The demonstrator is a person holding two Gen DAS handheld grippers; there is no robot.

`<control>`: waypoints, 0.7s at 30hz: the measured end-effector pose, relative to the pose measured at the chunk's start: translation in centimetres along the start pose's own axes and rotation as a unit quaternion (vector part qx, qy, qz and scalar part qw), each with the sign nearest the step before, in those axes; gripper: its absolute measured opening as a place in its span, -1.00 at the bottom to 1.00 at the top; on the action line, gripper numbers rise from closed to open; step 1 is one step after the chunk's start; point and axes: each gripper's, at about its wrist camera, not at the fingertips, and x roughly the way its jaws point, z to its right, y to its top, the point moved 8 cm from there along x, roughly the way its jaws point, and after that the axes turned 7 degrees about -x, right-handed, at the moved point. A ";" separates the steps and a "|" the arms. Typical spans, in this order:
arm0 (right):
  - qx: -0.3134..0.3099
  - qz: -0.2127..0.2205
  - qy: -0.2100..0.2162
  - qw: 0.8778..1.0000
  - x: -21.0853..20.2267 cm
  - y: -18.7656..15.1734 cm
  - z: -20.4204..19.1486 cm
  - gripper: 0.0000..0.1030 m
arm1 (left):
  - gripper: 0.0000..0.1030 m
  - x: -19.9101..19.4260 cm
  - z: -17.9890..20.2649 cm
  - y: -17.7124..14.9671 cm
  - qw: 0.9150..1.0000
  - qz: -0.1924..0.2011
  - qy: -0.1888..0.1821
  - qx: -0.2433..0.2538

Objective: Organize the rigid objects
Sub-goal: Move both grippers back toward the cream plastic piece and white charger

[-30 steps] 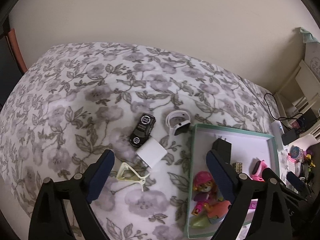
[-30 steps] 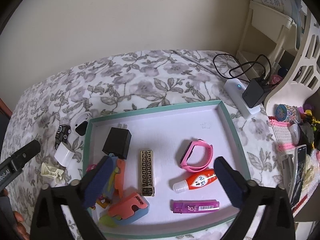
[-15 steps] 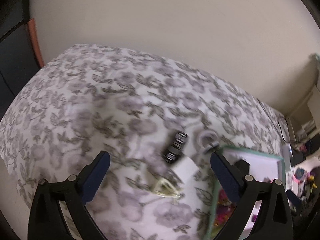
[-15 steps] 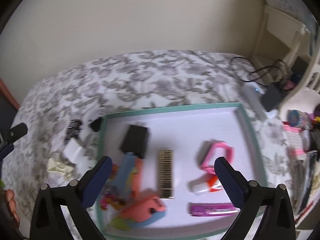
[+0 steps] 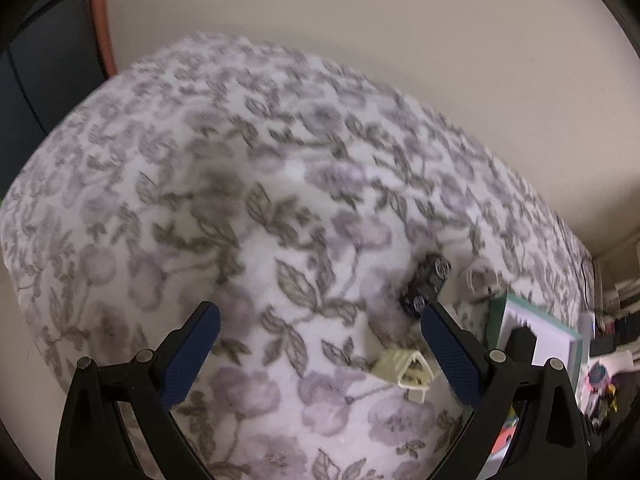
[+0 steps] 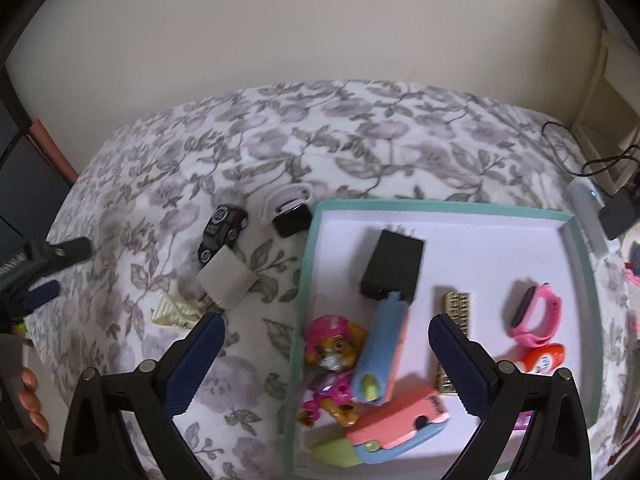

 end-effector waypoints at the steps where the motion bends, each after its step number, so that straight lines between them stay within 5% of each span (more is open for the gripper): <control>1: 0.000 -0.003 0.004 1.000 0.3 -0.1 -0.3 1.00 | 0.95 0.4 0.3 -0.4 1.000 -0.010 -0.001 0.004; 15: 0.018 -0.024 -0.017 0.999 1.7 -0.3 1.4 1.00 | 0.94 4.3 4.5 -4.5 0.993 -0.096 -0.022 0.065; 21: 0.034 -0.024 -0.021 0.999 1.5 -0.4 2.3 1.00 | 0.70 4.8 5.7 -5.7 0.989 -0.115 -0.033 0.088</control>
